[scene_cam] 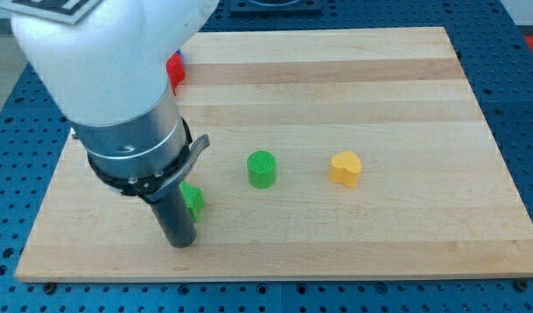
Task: Push the green star to the bottom left of the green circle
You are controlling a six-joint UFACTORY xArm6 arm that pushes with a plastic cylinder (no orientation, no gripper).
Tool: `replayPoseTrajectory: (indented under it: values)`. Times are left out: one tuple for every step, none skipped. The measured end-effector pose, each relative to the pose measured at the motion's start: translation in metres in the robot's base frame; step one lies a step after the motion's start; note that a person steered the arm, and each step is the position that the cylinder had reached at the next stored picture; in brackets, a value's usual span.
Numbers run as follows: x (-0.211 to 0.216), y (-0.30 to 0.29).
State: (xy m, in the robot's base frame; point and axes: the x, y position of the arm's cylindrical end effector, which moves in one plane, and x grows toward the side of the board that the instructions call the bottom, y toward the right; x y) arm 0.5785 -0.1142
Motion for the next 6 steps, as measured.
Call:
replayPoseTrajectory:
  values:
    - [-0.009,-0.048]
    - [-0.009,-0.06]
    - [-0.011,-0.041]
    - [-0.026,-0.023]
    - [-0.043,-0.017]
    - [-0.044,0.0]
